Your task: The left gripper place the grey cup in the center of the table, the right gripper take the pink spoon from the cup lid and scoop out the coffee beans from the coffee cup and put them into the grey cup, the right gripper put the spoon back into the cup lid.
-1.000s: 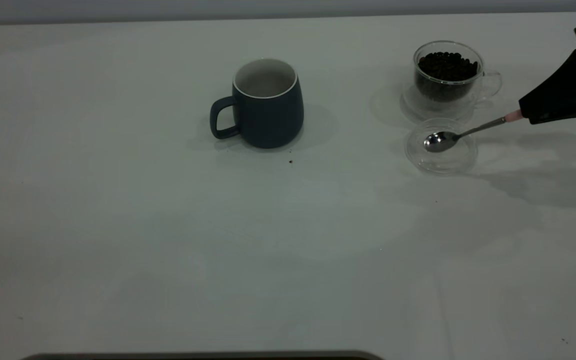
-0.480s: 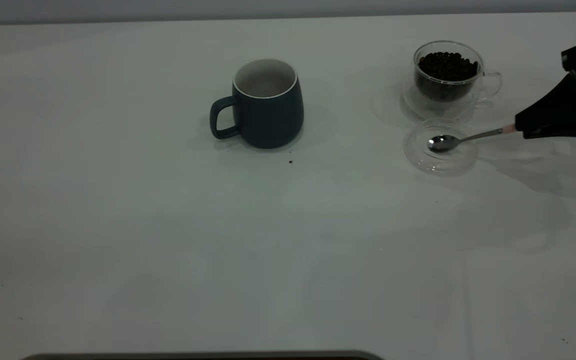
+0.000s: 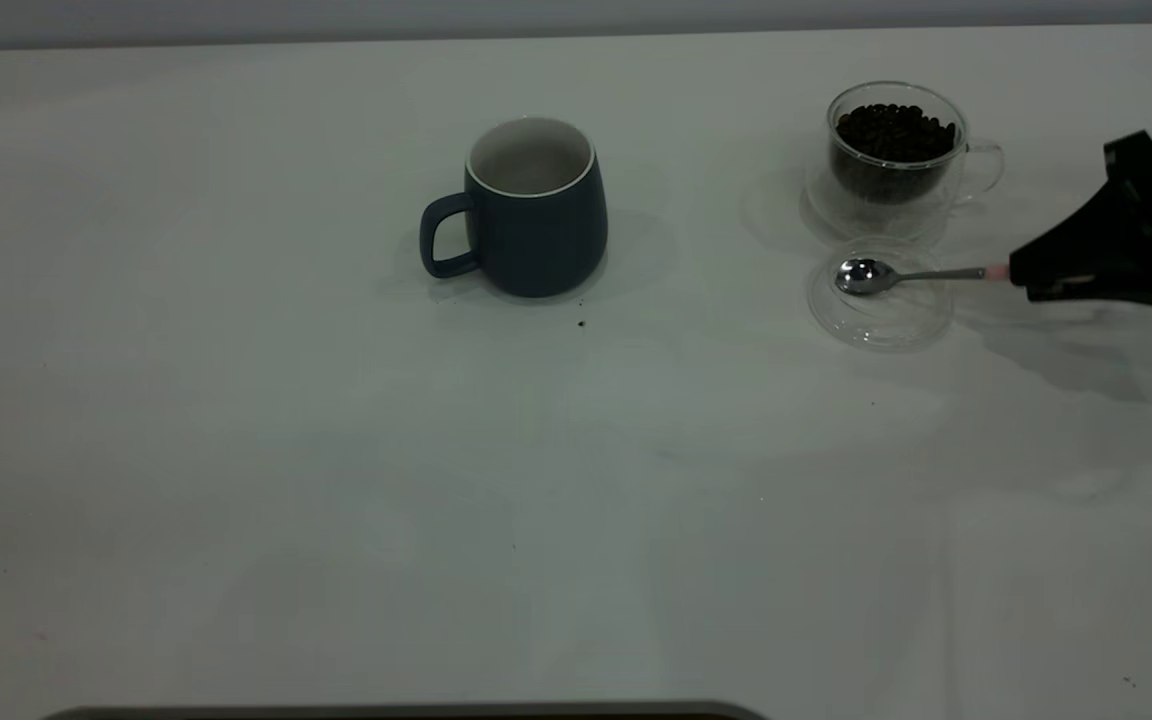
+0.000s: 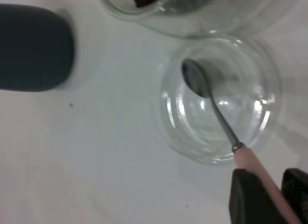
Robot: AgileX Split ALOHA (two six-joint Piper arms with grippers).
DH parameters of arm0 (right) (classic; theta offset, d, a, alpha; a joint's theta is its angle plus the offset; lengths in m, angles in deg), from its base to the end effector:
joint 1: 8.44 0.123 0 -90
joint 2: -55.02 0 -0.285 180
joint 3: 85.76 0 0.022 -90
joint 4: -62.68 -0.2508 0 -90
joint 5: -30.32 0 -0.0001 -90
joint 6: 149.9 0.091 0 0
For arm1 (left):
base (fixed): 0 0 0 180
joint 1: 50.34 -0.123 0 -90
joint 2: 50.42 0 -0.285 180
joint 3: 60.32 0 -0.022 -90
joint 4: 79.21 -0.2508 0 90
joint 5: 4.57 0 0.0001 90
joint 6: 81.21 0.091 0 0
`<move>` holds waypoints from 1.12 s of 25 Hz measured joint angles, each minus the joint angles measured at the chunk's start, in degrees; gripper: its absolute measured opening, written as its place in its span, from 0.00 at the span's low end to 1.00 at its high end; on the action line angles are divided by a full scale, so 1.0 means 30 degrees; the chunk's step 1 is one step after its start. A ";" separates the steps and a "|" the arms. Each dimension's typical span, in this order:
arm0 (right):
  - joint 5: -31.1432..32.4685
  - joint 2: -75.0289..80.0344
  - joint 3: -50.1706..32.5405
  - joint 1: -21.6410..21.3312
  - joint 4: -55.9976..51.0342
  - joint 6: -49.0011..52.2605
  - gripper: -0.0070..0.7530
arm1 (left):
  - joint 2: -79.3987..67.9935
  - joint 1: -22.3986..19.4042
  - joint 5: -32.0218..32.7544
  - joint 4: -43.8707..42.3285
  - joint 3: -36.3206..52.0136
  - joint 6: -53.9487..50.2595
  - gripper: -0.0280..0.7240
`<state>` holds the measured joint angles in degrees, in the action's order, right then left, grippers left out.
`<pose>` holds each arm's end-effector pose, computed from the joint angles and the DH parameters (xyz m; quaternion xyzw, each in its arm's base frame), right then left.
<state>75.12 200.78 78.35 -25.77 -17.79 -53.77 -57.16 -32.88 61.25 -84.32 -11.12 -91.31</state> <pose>0.3488 -0.0425 -0.0123 0.0524 0.9232 0.3496 0.1505 -0.0077 0.0102 0.2674 0.0522 0.8712 -0.0727 0.4827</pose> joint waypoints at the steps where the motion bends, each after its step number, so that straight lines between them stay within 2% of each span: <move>1: -0.0163 0.0108 0.0000 0.0000 0.0020 -0.0038 0.29 | 0.0000 0.0000 0.0000 0.0000 0.0000 0.0000 0.72; 8: -0.0949 0.0372 0.0000 0.0000 -0.0001 -0.0303 0.54 | 0.0000 0.0000 0.0000 0.0000 0.0000 0.0000 0.72; 11: -0.1517 0.0377 0.0000 0.0043 -0.0709 -0.1303 0.69 | 0.0000 0.0000 0.0000 0.0000 0.0000 0.0041 0.72; 14: -0.2044 0.0377 0.0000 0.0063 -0.2413 -0.3204 0.79 | 0.0000 0.0000 0.0000 0.0000 0.0000 0.0041 0.72; 17: -0.2388 0.0168 0.0000 0.0063 -0.4587 -0.5514 0.80 | 0.0000 0.0000 0.0000 0.0000 0.0000 0.0041 0.72; 23: -0.3058 -0.0330 -0.0019 0.0322 -0.6784 -0.7992 0.75 | 0.0000 0.0000 0.0000 0.0000 0.0000 0.0041 0.72; 26: -0.5117 -0.1569 -0.0524 0.1237 -0.6822 -0.8088 0.73 | 0.0000 0.0000 0.0000 0.0000 0.0000 0.0024 0.72; 28: -0.7467 -0.3368 -0.1337 0.2157 -0.6696 -0.7680 0.73 | 0.0000 0.0000 0.0000 0.0000 0.0000 0.0024 0.72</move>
<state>52.72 190.68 74.34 -19.30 -37.88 -76.81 -57.16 -32.88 61.25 -84.32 -11.12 -91.24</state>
